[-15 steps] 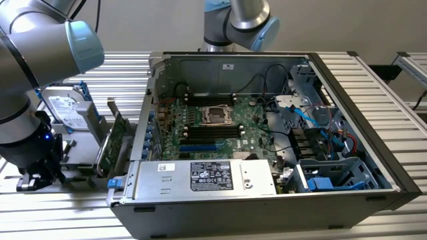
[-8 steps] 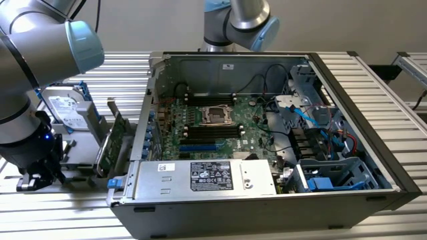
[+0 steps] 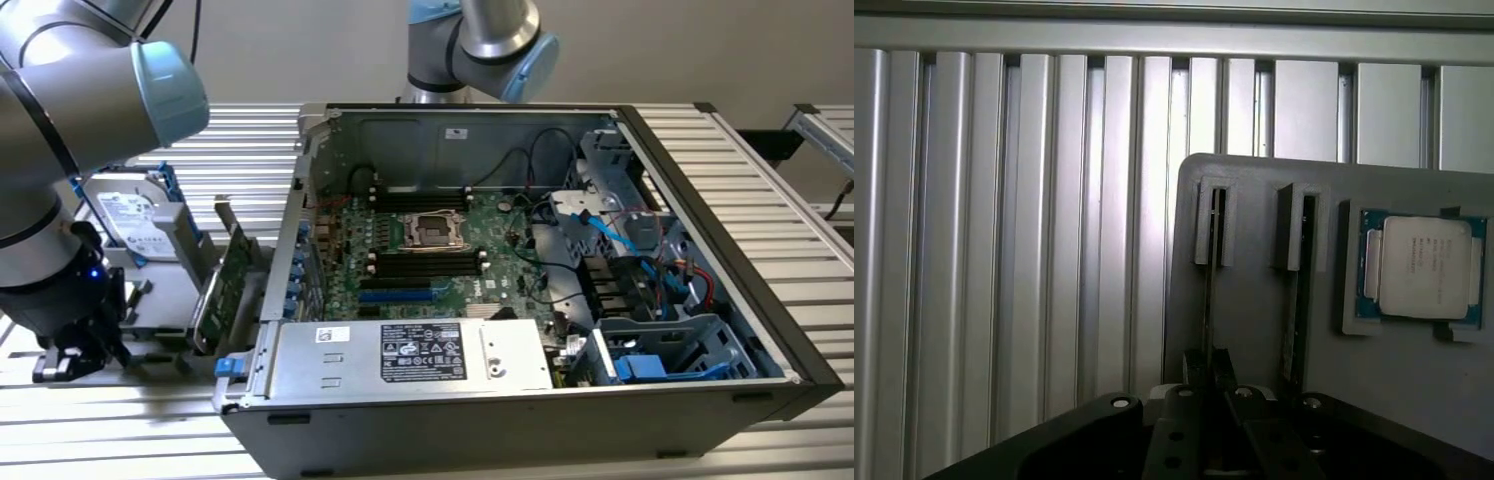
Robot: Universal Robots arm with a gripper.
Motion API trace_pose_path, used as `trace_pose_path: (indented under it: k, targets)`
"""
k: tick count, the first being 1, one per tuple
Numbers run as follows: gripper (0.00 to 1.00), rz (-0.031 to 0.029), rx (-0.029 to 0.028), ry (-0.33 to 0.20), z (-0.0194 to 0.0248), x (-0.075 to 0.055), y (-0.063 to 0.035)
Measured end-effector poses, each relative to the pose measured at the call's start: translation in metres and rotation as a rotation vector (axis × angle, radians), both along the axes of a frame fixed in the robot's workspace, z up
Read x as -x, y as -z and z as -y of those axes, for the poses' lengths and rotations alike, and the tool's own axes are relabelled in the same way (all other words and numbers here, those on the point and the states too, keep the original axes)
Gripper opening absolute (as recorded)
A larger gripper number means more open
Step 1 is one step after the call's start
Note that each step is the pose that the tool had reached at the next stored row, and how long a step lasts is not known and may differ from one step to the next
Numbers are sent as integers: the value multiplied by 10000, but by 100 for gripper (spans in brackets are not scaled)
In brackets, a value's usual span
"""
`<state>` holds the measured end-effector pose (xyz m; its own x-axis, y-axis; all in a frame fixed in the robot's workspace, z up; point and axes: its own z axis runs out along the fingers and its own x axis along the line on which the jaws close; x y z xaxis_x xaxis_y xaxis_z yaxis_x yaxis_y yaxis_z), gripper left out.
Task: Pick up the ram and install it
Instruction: 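Pick up the ram and move it above insertion slot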
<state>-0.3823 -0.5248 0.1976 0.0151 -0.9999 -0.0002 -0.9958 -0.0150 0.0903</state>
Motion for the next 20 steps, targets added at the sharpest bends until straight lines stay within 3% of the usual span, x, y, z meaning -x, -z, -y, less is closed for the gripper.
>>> trace_pose_path:
  k: [8, 20]
  targets:
    - [14, -64, 1, 2, 0, -8, -140]
    - [14, -131, 9, 2, 0, -39, -663]
